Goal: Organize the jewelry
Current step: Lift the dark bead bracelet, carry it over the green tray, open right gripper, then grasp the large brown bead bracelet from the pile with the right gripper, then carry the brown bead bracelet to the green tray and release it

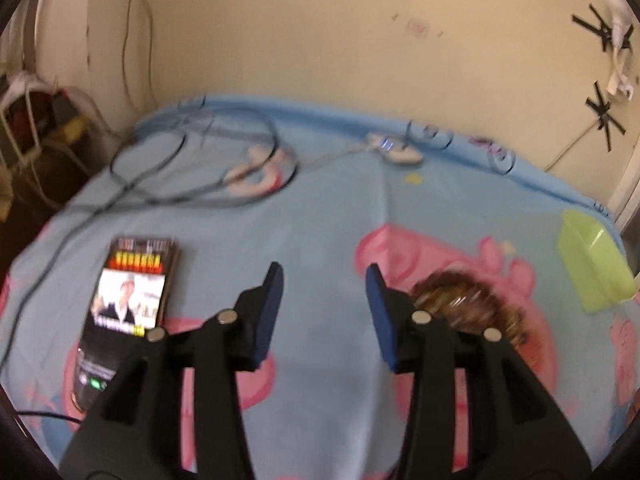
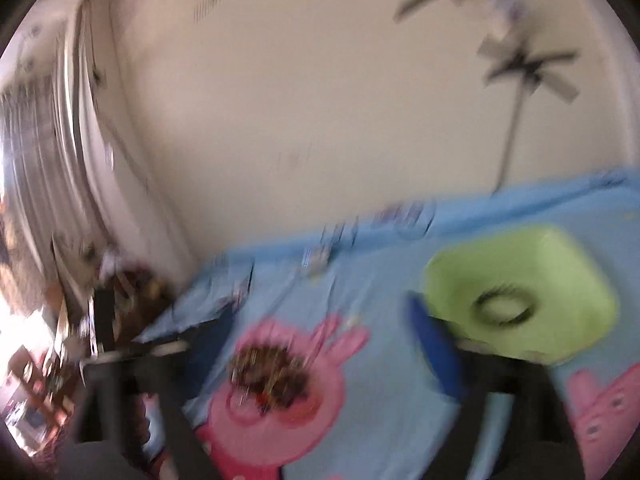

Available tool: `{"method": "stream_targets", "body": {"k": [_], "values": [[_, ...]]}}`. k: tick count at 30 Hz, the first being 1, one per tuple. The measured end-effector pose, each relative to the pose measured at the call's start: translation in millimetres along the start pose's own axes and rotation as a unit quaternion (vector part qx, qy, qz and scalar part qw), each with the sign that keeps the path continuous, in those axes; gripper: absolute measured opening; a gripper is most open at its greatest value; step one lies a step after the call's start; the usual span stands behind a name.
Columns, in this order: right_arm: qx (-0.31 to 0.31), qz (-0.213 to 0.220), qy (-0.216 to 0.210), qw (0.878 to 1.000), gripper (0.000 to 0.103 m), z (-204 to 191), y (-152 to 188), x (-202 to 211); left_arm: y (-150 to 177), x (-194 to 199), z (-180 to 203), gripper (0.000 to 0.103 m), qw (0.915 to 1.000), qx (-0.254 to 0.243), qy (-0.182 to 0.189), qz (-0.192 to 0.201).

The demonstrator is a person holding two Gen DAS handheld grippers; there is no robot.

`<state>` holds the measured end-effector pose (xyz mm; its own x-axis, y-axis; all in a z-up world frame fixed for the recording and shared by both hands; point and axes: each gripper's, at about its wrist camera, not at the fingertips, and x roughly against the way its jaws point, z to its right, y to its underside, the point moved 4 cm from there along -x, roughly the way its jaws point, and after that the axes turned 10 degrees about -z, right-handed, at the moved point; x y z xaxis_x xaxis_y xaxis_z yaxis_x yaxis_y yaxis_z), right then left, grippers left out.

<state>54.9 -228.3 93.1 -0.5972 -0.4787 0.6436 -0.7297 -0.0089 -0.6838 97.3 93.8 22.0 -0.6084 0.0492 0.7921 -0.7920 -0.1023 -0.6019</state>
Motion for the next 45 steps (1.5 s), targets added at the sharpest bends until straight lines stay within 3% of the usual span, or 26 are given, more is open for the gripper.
{"method": "stream_targets", "body": {"k": [2, 4, 6, 10, 11, 12, 13, 17, 20, 24, 33, 41, 43, 44, 45], "values": [[-0.008, -0.065, -0.026, 0.998, 0.02, -7, -1, -39, 10, -14, -2, 0.041, 0.9997, 0.006, 0.015, -0.017], [-0.003, -0.107, -0.029, 0.994, 0.019, -16, -4, -67, 11, -16, 0, 0.041, 0.9992, 0.009, 0.034, -0.02], [0.007, -0.155, -0.025, 0.987, 0.019, -22, -9, -101, 10, -14, -4, 0.041, 0.999, 0.011, 0.044, -0.003], [0.022, -0.215, -0.001, 0.976, 0.019, -38, 0, -147, 9, -16, -11, 0.041, 0.9966, 0.029, 0.076, -0.013], [0.023, -0.227, -0.003, 0.974, 0.015, -40, 4, -153, 10, -16, -14, 0.041, 0.9955, 0.039, 0.085, -0.013], [0.03, -0.243, -0.007, 0.969, 0.0, -43, 7, -161, 10, -16, -18, 0.041, 0.9944, 0.047, 0.093, -0.013], [0.033, -0.249, -0.006, 0.968, 0.0, -46, 7, -166, 10, -16, -21, 0.041, 0.9934, 0.054, 0.1, -0.012], [0.077, -0.166, -0.009, 0.983, 0.0, -80, -18, -120, 10, -13, -27, 0.041, 0.9891, 0.075, 0.126, 0.002], [0.1, -0.129, -0.018, 0.986, 0.0, -104, -33, -89, 10, -5, -22, 0.052, 0.9884, 0.065, 0.137, 0.017], [0.112, -0.117, -0.026, 0.987, 0.0, -117, -39, -68, 11, 10, -10, 0.062, 0.987, 0.038, 0.151, 0.039], [0.09, -0.091, -0.063, 0.99, 0.0, -115, -59, -35, 1, 59, 38, 0.065, 0.9713, -0.035, 0.223, 0.075], [0.099, -0.073, -0.065, 0.99, 0.0, -109, -62, -8, -12, 50, 103, 0.065, 0.9554, -0.095, 0.274, 0.055], [0.099, -0.066, -0.064, 0.991, 0.0, -99, -63, 1, -13, 43, 121, 0.058, 0.9486, -0.106, 0.296, 0.04], [0.096, -0.058, -0.058, 0.992, 0.0, -92, -64, 8, -15, 39, 133, 0.026, 0.9458, -0.114, 0.302, 0.034], [0.092, -0.05, -0.05, 0.993, 0.0, -83, -65, 14, -18, 33, 144, 0.014, 0.9458, -0.121, 0.301, 0.021]]}}
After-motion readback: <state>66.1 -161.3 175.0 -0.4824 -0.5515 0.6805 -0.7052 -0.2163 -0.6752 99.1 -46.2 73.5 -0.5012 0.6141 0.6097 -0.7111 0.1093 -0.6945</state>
